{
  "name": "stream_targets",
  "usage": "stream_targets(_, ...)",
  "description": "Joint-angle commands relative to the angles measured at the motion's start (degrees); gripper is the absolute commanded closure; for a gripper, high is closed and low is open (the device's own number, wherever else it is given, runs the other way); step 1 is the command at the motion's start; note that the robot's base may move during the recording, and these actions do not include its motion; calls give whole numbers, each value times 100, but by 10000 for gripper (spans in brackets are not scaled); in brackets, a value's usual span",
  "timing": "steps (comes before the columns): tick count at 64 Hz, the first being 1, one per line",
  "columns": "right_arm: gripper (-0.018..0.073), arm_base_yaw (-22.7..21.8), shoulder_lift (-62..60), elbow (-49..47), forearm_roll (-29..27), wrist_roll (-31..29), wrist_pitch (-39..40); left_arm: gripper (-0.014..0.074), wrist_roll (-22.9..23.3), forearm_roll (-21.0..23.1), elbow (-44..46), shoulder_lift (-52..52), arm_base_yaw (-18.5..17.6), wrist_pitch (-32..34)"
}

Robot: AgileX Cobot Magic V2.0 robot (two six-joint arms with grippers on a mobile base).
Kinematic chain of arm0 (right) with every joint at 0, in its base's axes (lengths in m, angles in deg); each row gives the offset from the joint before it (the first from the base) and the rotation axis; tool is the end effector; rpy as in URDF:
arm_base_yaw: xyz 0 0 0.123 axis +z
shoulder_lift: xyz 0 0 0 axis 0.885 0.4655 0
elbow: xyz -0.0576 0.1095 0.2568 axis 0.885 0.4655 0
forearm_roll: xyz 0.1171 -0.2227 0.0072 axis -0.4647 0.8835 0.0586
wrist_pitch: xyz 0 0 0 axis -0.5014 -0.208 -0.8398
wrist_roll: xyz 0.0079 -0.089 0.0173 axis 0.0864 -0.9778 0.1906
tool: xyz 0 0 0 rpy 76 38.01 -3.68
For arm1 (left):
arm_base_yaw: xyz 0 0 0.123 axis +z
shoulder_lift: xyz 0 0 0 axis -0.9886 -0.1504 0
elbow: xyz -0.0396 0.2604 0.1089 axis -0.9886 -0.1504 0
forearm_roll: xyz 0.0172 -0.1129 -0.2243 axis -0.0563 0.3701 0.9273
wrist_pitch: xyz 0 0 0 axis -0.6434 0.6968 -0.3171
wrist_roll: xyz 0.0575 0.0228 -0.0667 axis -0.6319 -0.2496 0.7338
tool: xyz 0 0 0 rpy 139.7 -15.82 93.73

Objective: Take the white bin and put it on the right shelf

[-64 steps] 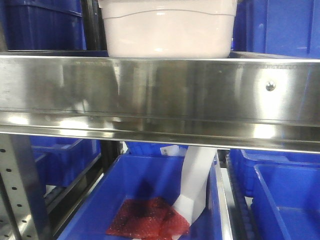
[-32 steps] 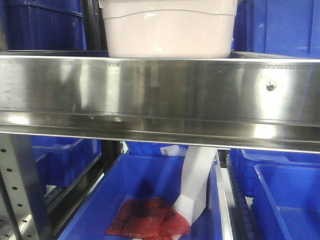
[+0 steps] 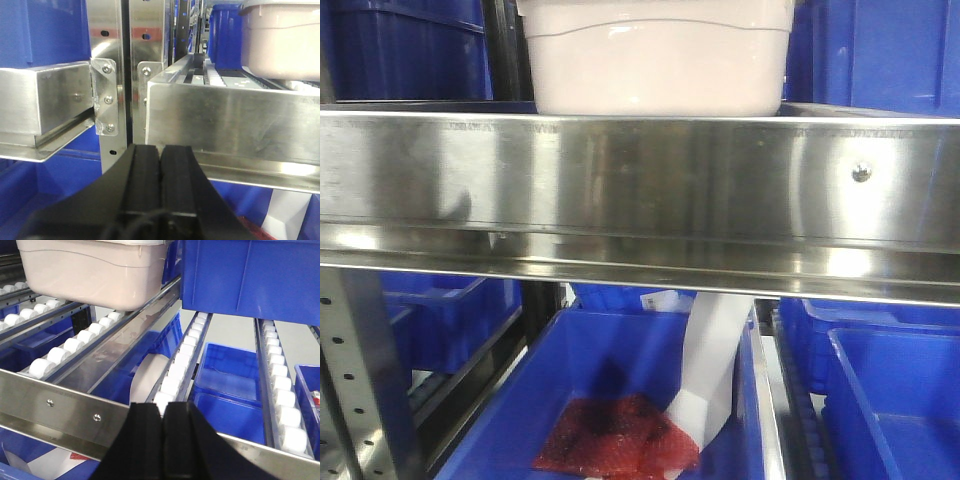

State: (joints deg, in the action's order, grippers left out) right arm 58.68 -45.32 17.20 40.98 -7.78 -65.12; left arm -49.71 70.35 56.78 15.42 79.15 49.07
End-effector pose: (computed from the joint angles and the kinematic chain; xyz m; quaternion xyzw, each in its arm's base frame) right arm 0.0373 0.0135 0.3211 -0.0477 0.7772 0.0348 0.6265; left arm 0.0564 -0.0030 0.2010 0.0090 0.6953 -0.0247 0.7183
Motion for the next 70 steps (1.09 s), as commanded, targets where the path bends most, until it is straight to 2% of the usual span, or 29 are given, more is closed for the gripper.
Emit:
stream_targets(1, 489, 5, 59, -159, -87, -17, 497, 723, 43, 37, -99, 62, 1, 555)
stream_targets(50, 489, 5, 59, -152, -59, -17, 529, 723, 43, 37, -99, 62, 1, 555)
stream_targets(58, 489, 5, 125, 132, 168, -17, 935, 723, 43, 37, -99, 62, 1, 555)
stream_targets(70, 489, 5, -178, 1141, 744, 180, 2076, 723, 43, 37, -99, 62, 1, 555)
